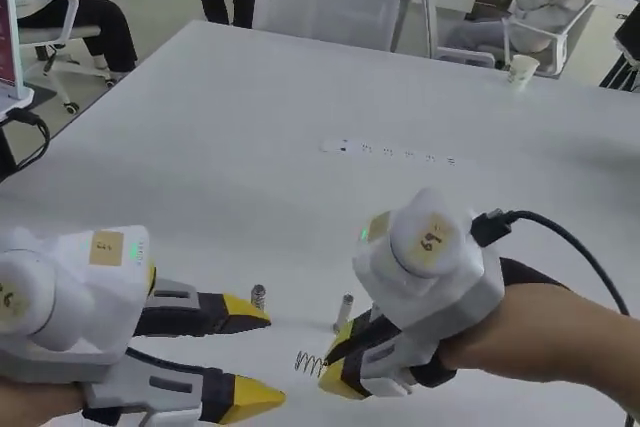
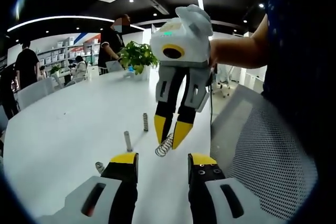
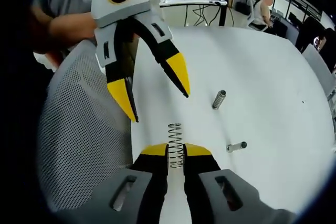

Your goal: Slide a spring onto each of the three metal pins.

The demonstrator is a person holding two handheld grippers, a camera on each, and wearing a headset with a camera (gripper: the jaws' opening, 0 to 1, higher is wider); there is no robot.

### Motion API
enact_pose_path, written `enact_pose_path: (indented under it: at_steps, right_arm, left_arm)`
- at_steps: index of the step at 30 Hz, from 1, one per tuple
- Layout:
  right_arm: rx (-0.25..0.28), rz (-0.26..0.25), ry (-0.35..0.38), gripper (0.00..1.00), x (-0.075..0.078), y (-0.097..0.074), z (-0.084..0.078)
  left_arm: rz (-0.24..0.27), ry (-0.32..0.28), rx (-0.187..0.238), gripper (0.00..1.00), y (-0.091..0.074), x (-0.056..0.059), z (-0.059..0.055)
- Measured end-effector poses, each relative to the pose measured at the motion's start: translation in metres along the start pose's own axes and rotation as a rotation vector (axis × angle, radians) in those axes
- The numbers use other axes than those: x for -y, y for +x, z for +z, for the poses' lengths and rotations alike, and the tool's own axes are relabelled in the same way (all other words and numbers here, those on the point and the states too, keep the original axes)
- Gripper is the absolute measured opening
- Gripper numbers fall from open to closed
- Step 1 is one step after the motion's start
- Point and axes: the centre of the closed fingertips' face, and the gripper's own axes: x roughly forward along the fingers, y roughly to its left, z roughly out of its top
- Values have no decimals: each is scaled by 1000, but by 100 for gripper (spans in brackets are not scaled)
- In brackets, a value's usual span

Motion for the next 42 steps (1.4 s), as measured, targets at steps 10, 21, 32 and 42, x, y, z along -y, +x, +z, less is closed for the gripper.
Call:
enact_pose_path:
  at_steps: [10, 21, 32, 42]
  right_arm:
    - [9, 40, -87, 8, -13, -7, 12]
    - [15, 58, -162, 8, -19, -9, 20]
    - [18, 59, -205, 8, -21, -12, 20]
    - [32, 53, -209, 9, -20, -16, 23]
  left_arm:
    - [-44, 5, 25, 22, 6, 7, 4]
    - [-68, 13, 36, 9, 6, 13, 5]
    - [-81, 0, 17, 4, 7, 14, 2]
    - [-88, -20, 25, 2, 6, 15, 5]
